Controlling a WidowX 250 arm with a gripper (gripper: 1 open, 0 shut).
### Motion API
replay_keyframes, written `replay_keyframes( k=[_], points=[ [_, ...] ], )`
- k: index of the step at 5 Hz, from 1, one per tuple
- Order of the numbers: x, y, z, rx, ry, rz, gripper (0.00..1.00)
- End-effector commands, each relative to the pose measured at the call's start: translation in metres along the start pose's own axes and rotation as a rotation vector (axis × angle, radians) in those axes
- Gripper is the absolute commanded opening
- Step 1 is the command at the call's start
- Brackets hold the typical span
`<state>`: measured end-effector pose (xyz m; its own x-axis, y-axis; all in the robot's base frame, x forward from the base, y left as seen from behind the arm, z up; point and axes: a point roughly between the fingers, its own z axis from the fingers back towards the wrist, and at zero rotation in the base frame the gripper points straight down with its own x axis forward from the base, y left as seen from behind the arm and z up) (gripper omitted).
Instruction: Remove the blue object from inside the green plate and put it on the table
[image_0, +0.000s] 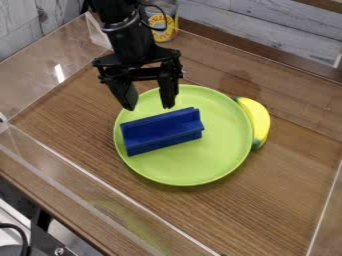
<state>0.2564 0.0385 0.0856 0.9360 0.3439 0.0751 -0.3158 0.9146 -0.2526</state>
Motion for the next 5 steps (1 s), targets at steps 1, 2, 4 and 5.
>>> replay_keyframes(
  k=[1, 2, 4, 5],
  points=[
    [0.002, -0.002, -0.001, 0.000, -0.024, -0.026, 1.00],
    [0.000, -0.001, -0.007, 0.005, -0.022, -0.033, 1.00],
    [-0.002, 0.001, -0.019, 0.016, -0.020, -0.045, 1.00],
    [-0.002, 0.002, -0.026, 0.021, -0.019, -0.046, 1.00]
  ],
)
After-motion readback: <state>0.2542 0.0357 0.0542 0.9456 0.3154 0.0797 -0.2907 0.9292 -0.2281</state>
